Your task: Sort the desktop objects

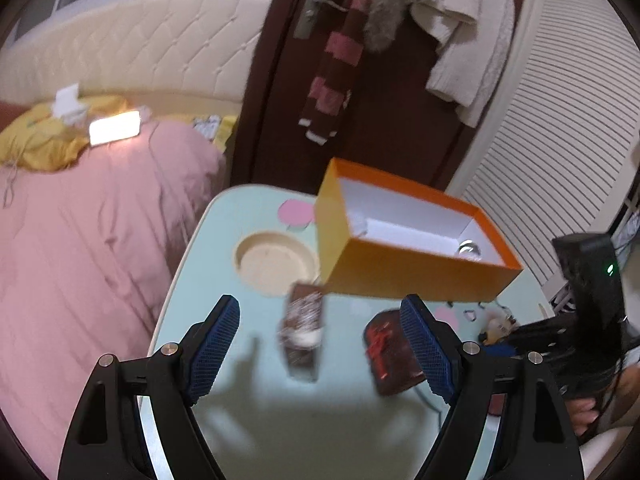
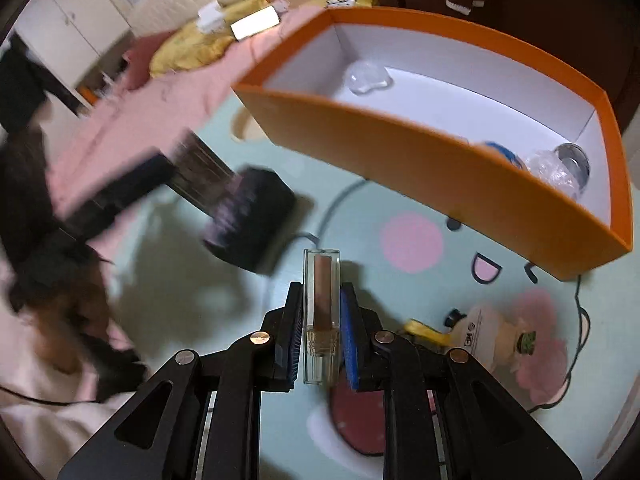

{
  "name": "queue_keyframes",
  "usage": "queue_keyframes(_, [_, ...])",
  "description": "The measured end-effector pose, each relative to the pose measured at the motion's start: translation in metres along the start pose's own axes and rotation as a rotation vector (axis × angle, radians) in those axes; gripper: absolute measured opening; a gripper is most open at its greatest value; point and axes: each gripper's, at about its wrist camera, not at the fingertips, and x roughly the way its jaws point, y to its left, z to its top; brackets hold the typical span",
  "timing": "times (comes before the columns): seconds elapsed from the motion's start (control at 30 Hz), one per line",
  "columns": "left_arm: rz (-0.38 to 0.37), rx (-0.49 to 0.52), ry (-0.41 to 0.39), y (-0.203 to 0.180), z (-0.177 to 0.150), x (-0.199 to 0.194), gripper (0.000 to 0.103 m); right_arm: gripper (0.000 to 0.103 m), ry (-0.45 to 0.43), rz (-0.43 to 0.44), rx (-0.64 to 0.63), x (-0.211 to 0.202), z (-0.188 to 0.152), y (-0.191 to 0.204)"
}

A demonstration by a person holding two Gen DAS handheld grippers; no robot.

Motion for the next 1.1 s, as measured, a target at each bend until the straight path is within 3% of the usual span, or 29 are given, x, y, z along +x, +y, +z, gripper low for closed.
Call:
queue_keyframes(0.17, [-0.030, 0.082, -0.020, -0.022, 0.028, 0.003, 0.082, 0.025, -0.074, 0.005, -0.001, -0.005, 0.003, -0.005])
queue_keyframes(0.3, [-0.027, 0.226, 0.034, -0.051, 0.061, 0.023, 0.080, 0.027, -0.203, 0.031, -0.020, -0.030, -0.001, -0.004])
queue_keyframes(0.37, [-0.075, 0.315, 0.120, -0.067, 0.079, 0.043, 0.062, 0.028, -0.267, 0.056, -0.008, -0.041, -0.005, -0.008])
queue_keyframes(0.43, [-0.141, 0.394, 0.225, -0.082, 0.094, 0.064, 0.051, 0.028, -0.310, 0.091, 0.034, -0.052, -0.004, -0.019])
queue_keyframes(0.57, [-0.282, 0.521, 0.491, -0.110, 0.116, 0.114, 0.049, 0.028, -0.337, 0.122, 0.140, -0.062, -0.012, -0.049])
queue_keyframes(0.73, [-0.289, 0.656, 0.770, -0.127, 0.106, 0.171, 0.032, 0.028, -0.360, 0.140, 0.220, -0.066, -0.020, -0.069])
queue_keyframes(0.83, [-0.311, 0.672, 0.909, -0.125, 0.093, 0.192, 0.032, 0.028, -0.367, 0.151, 0.250, -0.076, -0.039, -0.074])
queue_keyframes(0.97, [-0.294, 0.724, 0.986, -0.121, 0.080, 0.206, 0.032, 0.028, -0.364, 0.156, 0.265, -0.080, -0.046, -0.082])
queue_keyframes(1.1, [-0.273, 0.740, 0.970, -0.117, 0.076, 0.210, 0.032, 0.028, -0.355, 0.173, 0.288, -0.078, -0.048, -0.087])
